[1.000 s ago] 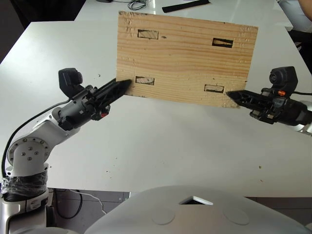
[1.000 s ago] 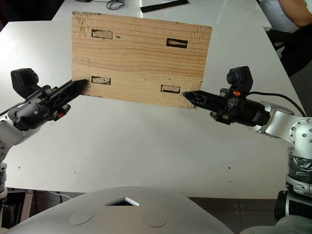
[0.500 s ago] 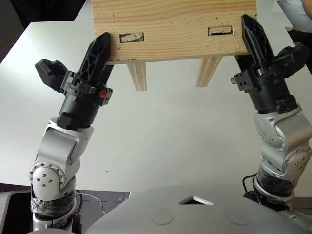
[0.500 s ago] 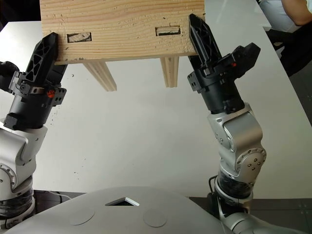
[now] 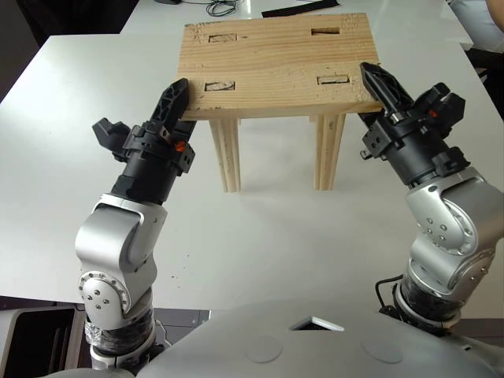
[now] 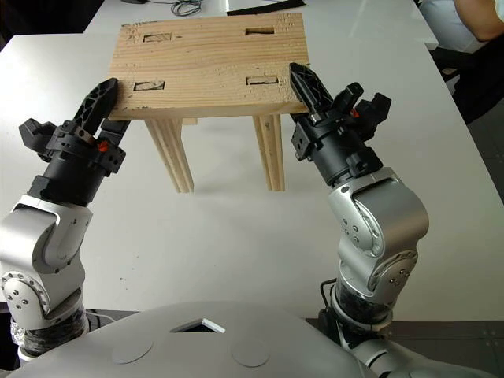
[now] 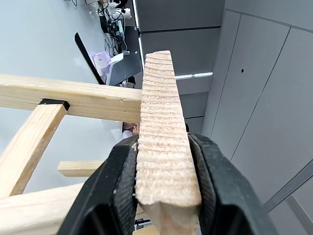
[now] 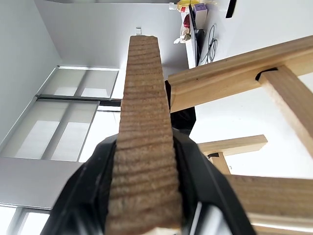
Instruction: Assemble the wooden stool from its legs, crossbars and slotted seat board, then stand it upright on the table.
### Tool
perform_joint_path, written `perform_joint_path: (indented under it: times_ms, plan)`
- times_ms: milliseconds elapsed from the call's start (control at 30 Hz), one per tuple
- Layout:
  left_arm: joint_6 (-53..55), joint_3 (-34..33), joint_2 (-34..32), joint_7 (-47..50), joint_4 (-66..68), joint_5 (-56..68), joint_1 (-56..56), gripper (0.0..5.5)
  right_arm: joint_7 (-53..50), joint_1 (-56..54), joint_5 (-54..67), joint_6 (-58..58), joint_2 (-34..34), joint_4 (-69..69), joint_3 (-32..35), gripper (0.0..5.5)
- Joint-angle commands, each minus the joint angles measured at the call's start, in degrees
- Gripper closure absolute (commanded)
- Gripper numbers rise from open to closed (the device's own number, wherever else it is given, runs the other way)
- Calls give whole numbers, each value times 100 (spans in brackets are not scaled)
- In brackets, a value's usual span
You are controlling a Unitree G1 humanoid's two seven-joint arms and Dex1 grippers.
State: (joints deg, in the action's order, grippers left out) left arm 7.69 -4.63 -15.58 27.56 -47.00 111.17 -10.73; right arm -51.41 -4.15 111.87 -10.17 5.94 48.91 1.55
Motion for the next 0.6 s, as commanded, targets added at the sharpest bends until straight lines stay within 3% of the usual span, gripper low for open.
perform_joint_path:
  times_ms: [33,300,600]
  plan:
    - [271,-207,32,-1079,783,-903,-610,409,757,552,113,-542,138,-411,167,419]
    - [402,-91,326,-973,937,-1625,-160,408,1775,1076,112,-1538,550,-1306,467,419]
    - [204,-393,584,262,904,-1550,983,408,1147,424,112,-1300,168,-1421,856,419]
